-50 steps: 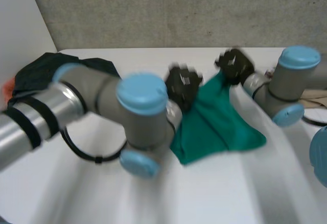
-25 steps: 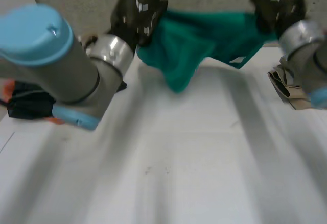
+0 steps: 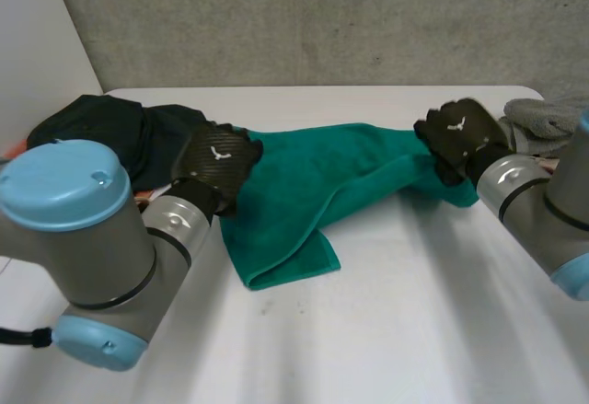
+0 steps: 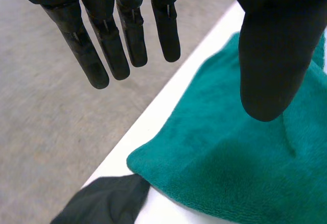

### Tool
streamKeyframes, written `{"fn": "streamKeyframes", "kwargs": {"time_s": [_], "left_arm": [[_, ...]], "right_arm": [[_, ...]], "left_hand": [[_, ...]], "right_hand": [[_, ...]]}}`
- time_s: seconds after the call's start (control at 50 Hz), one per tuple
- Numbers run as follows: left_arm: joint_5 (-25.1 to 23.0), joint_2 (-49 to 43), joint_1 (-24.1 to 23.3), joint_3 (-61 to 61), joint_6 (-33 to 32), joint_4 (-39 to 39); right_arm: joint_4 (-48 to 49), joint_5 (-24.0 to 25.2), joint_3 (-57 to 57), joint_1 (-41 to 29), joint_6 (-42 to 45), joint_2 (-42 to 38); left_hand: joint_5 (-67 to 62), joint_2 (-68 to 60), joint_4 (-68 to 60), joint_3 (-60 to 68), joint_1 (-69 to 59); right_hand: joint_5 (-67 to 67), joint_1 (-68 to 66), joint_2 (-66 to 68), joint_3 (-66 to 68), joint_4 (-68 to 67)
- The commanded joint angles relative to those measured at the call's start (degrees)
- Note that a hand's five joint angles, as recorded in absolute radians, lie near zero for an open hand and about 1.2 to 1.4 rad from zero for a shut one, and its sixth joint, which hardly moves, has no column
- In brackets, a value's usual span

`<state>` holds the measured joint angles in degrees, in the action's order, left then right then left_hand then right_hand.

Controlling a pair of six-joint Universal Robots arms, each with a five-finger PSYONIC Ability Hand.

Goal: Fold the laundry.

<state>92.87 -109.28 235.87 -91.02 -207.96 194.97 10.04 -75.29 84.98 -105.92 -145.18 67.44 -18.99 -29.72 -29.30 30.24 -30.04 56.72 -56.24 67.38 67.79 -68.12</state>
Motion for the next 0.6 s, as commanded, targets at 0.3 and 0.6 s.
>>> {"fn": "streamKeyframes", "kwargs": {"time_s": [0.3,0.6], "left_arm": [[10.6,-5.8,-4.4,-1.4,33.0,-9.9],[11.2,-18.7,-4.5,6.6,36.0,-9.8]], "right_arm": [[-4.0,-4.1,-2.3,-6.3,-0.4,13.6],[-5.2,-5.0,-3.6,-8.4,-0.4,19.4]], "left_hand": [[-2.8,-2.0,-2.4,1.5,-1.7],[-4.1,-3.4,-3.8,2.8,-3.0]], "right_hand": [[13.3,-23.8,12.6,12.2,-11.9],[13.3,-23.8,12.6,12.2,-11.9]]}}
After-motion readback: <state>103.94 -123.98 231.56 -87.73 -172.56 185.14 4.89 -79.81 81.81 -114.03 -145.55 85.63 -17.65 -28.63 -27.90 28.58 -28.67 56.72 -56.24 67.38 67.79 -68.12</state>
